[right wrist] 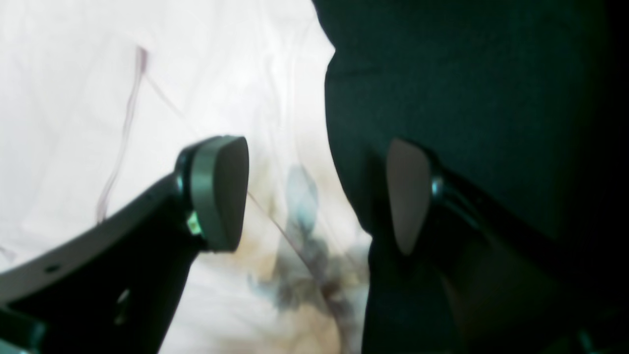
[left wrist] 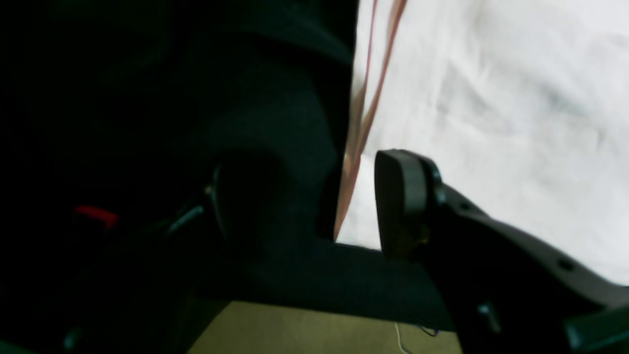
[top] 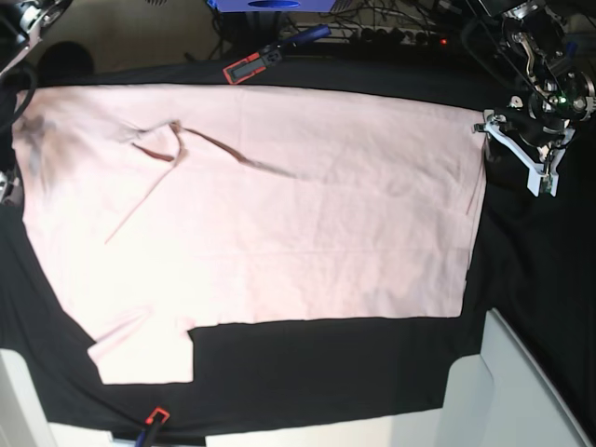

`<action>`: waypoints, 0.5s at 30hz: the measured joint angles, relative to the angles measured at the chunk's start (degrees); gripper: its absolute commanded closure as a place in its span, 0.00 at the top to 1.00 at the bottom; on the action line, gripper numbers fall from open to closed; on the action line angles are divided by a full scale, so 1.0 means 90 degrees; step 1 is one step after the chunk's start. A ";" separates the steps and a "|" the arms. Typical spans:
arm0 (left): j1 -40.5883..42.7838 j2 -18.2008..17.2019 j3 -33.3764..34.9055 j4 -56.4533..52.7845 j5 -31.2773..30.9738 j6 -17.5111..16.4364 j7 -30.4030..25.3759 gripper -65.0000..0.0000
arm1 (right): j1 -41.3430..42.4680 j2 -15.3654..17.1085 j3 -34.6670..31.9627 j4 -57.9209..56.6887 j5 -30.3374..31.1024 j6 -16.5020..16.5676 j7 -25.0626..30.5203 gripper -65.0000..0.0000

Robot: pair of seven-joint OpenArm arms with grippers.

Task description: Fold the T-shirt properly

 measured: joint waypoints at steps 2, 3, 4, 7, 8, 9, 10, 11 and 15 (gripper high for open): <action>0.0017 0.0044 0.0000 -0.0017 0.0007 -0.0005 0.0027 0.60 | -0.0073 -0.0063 0.0386 0.0053 -0.0051 0.0005 -0.0342 0.64; 0.0024 0.0058 0.0002 -0.0019 0.0002 -0.0002 0.0024 0.60 | -0.0090 -0.0092 0.0624 0.0053 -0.0073 -0.0010 -0.0549 0.64; 0.0022 0.0063 0.0005 -0.0019 0.0005 -0.0002 0.0029 0.60 | -0.0107 -0.0107 0.0826 0.0051 -0.0102 -0.0019 -0.0685 0.64; 0.0032 0.0219 0.0002 0.0012 0.0032 0.0034 0.0022 0.60 | -0.0202 -0.0095 0.1100 0.0053 -0.0080 -0.0015 -0.0867 0.64; 0.0049 0.0304 0.0002 0.0015 0.0039 0.0046 0.0019 0.60 | -0.0240 -0.0112 0.1117 0.0053 -0.0087 -0.0015 -0.0886 0.64; 0.0073 0.0374 0.0017 0.0012 0.0034 0.0046 0.0029 0.60 | -0.0289 -0.0148 0.1117 0.0053 -0.0083 -0.0015 -0.0886 0.64; 0.0097 0.0432 0.0019 0.0012 0.0017 0.0039 0.0046 0.60 | -0.0347 -0.0182 0.1115 0.0053 -0.0061 -0.0012 -0.0886 0.64; 0.0119 0.0481 0.0022 0.0010 0.0017 0.0039 0.0044 0.60 | -0.0398 -0.0204 0.1115 0.0053 -0.0063 -0.0012 -0.0886 0.64; 0.0231 0.0515 0.0024 0.0015 0.0017 0.0046 0.0046 0.60 | -0.0459 -0.0199 0.1117 0.0053 -0.0063 -0.0015 -0.0886 0.64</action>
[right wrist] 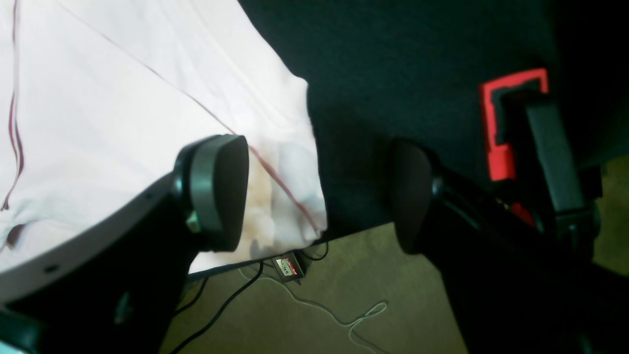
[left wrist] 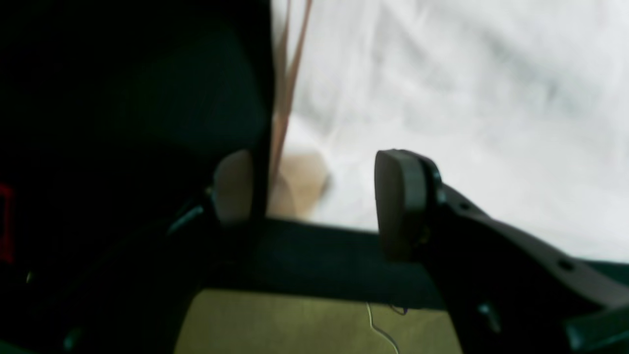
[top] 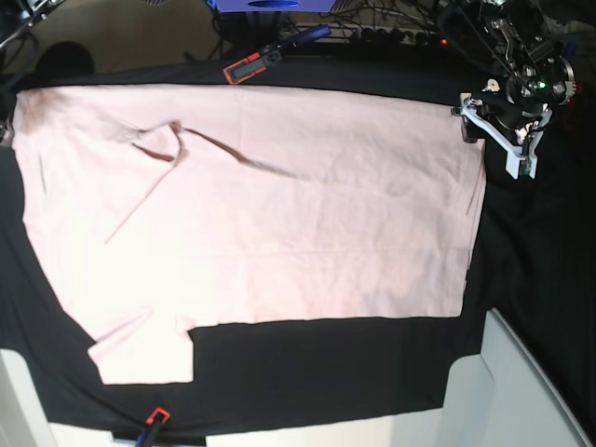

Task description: Fold the T-shirt properly

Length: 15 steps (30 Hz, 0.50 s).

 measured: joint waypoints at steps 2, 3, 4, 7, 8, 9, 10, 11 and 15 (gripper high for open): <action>0.0007 0.0073 -0.0034 0.0000 0.0005 0.0000 0.0005 0.60 | 0.0019 0.0000 -0.0002 0.0000 0.0002 0.0000 0.0005 0.64; 0.0012 0.0100 -0.0017 0.0000 0.0002 -0.0002 0.0000 0.60 | 0.0017 0.0000 -0.0007 0.0000 0.0005 0.0002 0.0005 0.64; 0.0017 0.0117 -0.0015 0.0000 -0.0017 -0.0046 -0.0007 0.60 | 0.0015 0.0000 -0.0007 0.0000 0.0002 0.0000 0.0002 0.64; 0.0214 0.0104 -0.0002 0.0049 -0.0384 -0.0032 -0.0010 0.61 | -0.0053 0.0007 -0.0017 0.0002 0.0005 0.0000 0.0019 0.65; 0.0335 0.0083 0.0000 0.0117 -0.0648 -0.0012 0.0015 0.61 | -0.0083 0.0005 -0.0017 0.0002 0.0056 0.0002 0.0027 0.65; 0.0476 0.0053 -0.0012 0.0206 -0.1056 -0.0010 0.0022 0.61 | -0.0121 0.0010 -0.0017 0.0002 0.0068 0.0002 0.0022 0.65; 0.0614 -0.0029 -0.0022 0.0304 -0.1401 -0.0022 0.0044 0.61 | -0.0160 0.0005 -0.0017 0.0002 0.0034 0.0000 0.0022 0.65; 0.0702 -0.0109 -0.0080 0.0352 -0.1707 -0.0061 0.0058 0.61 | -0.0182 0.0005 -0.0012 0.0002 0.0022 0.0000 0.0000 0.65; 0.0843 -0.0301 -0.0726 0.0323 -0.2239 -0.0019 -0.0066 0.61 | -0.0194 0.0002 -0.0015 0.0005 0.0024 0.0002 0.0010 0.64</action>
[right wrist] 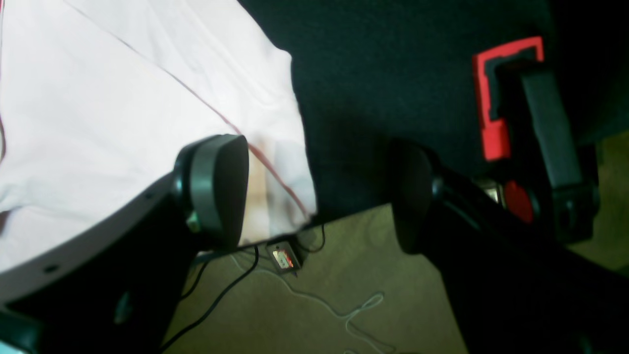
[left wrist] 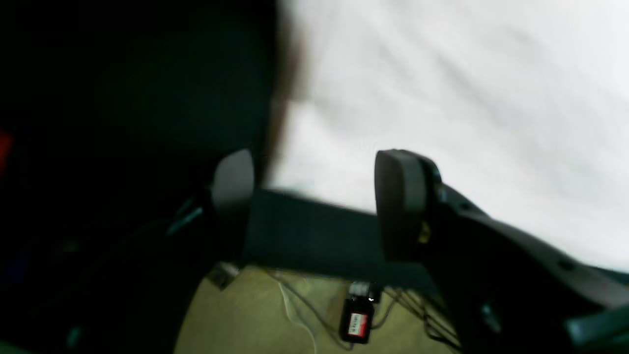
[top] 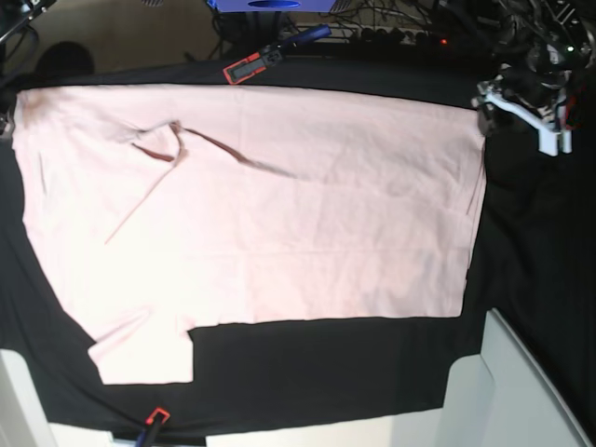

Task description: Fold the T-shirt properly

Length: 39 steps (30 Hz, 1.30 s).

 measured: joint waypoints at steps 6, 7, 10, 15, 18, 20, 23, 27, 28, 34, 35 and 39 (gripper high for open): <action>0.0068 -0.0313 -0.0233 -0.0631 0.0049 -0.0539 0.0034 0.61 | -0.0199 0.0000 0.0029 0.0000 -0.0019 0.0000 0.0007 0.64; 0.0007 -0.0386 -0.0233 -0.0804 0.0027 -0.0651 -0.0002 0.61 | -0.0202 0.0000 0.0032 0.0000 0.0002 -0.0002 0.0007 0.64; -0.0175 -0.0406 -0.0238 -0.1161 0.0083 -0.0658 -0.0056 0.61 | -0.0231 0.0000 0.0032 0.0000 0.0002 -0.0002 0.0015 0.64; -0.0291 -0.0384 -0.0185 -0.1421 0.0046 -0.0661 -0.0333 0.61 | -0.0233 0.0000 0.0032 0.0000 0.0000 -0.0002 0.0012 0.64; -0.0301 -0.0396 -0.0189 -0.1659 0.0063 -0.0656 -0.0340 0.61 | -0.0233 -0.0002 0.0032 0.0000 0.0002 0.0000 0.0012 0.64; -0.0398 -0.0386 -0.0192 -0.1834 0.0092 -0.0656 -0.0313 0.61 | -0.0233 0.0000 0.0032 0.0000 0.0002 -0.0002 0.0012 0.64; -0.0595 -0.0379 -0.0177 -0.1989 0.0061 -0.0658 -0.0352 0.61 | -0.0233 -0.0002 0.0032 0.0000 0.0002 -0.0002 0.0015 0.64; -0.0605 -0.0367 -0.0182 -0.2006 0.0073 -0.0656 -0.0340 0.61 | -0.0236 -0.0002 0.0032 0.0000 0.0000 0.0000 0.0012 0.64; -0.0627 -0.0362 -0.0187 -0.2030 0.0073 -0.0656 -0.0340 0.61 | -0.0233 -0.0002 0.0032 0.0000 0.0002 -0.0002 0.0012 0.64; -0.0741 -0.0355 -0.0182 -0.2035 0.0056 -0.0658 -0.0347 0.61 | -0.0233 -0.0002 0.0032 0.0000 0.0002 -0.0002 0.0012 0.64; -0.0729 -0.0347 -0.0185 -0.2035 0.0056 -0.0656 -0.0345 0.60 | -0.0233 -0.0002 0.0032 0.0000 0.0002 -0.0002 0.0012 0.64; -0.0743 -0.0379 0.0046 -0.2103 0.0068 -0.0651 -0.0352 0.60 | -0.0233 -0.0002 0.0032 0.0000 0.0002 0.0000 0.0012 0.64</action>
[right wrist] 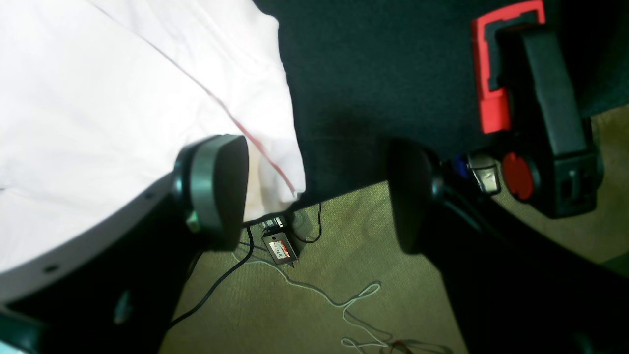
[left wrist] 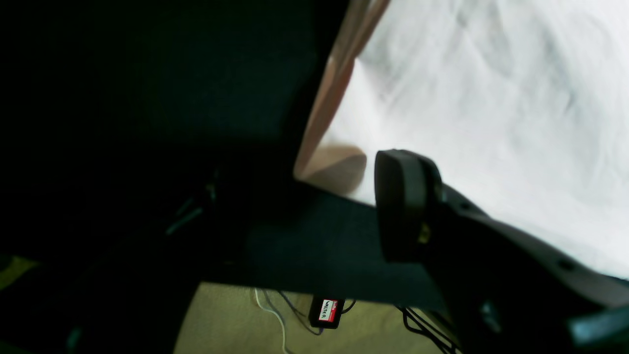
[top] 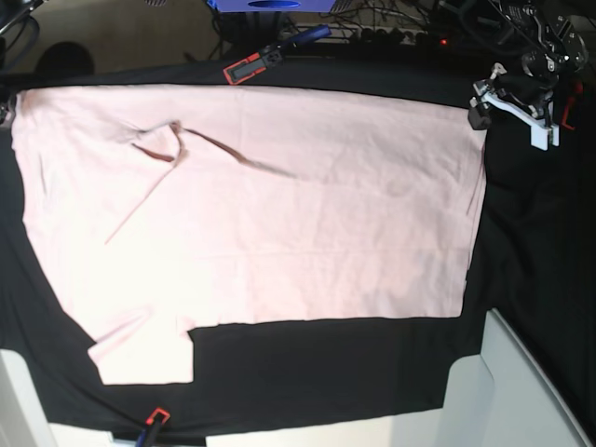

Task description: Fold the T-shirt properly

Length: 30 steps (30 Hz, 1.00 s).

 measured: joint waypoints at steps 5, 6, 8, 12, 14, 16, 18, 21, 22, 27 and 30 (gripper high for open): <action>-0.0117 -0.0015 0.0277 -0.0291 -0.0143 -0.0007 -0.0323 0.60 | 0.0000 0.0002 0.0000 0.0000 -0.0002 0.0000 0.0000 0.64; -0.0097 -0.0012 0.0279 -0.0306 -0.0151 -0.0010 -0.0420 0.60 | 0.0000 0.0002 0.0000 0.0000 0.0000 -0.0002 0.0005 0.64; -0.0092 0.0053 0.0270 -0.0306 -0.0155 -0.0007 -0.0498 0.60 | 0.0000 0.0002 0.0002 0.0000 0.0000 -0.0002 0.0002 0.64; -0.0092 0.0061 0.0270 -0.0308 -0.0158 -0.0007 -0.0503 0.54 | 0.0000 0.0032 0.0002 0.0000 0.0002 -0.0002 0.0005 0.64; -0.0092 0.0075 0.0238 -0.0311 -0.0134 -0.0005 -0.0500 0.35 | 0.0000 0.0039 0.0002 0.0000 0.0000 -0.0002 0.0002 0.64; -0.0068 0.0092 0.0243 -0.0321 -0.0134 -0.0005 -0.0447 0.13 | 0.0002 0.0034 0.0000 0.0000 0.0002 -0.0002 0.0002 0.64; -0.0034 0.0121 0.0253 -0.0338 -0.0158 -0.0007 -0.0432 0.09 | 0.0000 0.0039 0.0002 0.0000 0.0000 -0.0002 0.0002 0.64; 0.0000 0.0109 0.0257 -0.0338 -0.0148 -0.0007 -0.0432 0.09 | 0.0000 0.0036 0.0000 0.0000 0.0000 0.0000 0.0002 0.64; 0.0034 0.0102 0.0265 -0.0330 -0.0165 -0.0005 -0.0432 0.09 | 0.0002 0.0036 0.0000 0.0000 0.0000 -0.0002 0.0005 0.64; 0.0177 0.0083 0.0270 -0.0279 -0.0238 0.0335 -0.0459 0.09 | 0.0000 0.0039 0.0000 0.0000 -0.0002 -0.0002 0.0002 0.64; 0.0321 0.0051 0.0270 -0.0172 -0.0228 0.0340 -0.0447 0.08 | 0.0000 0.0036 0.0000 0.0000 0.0000 -0.0002 0.0002 0.64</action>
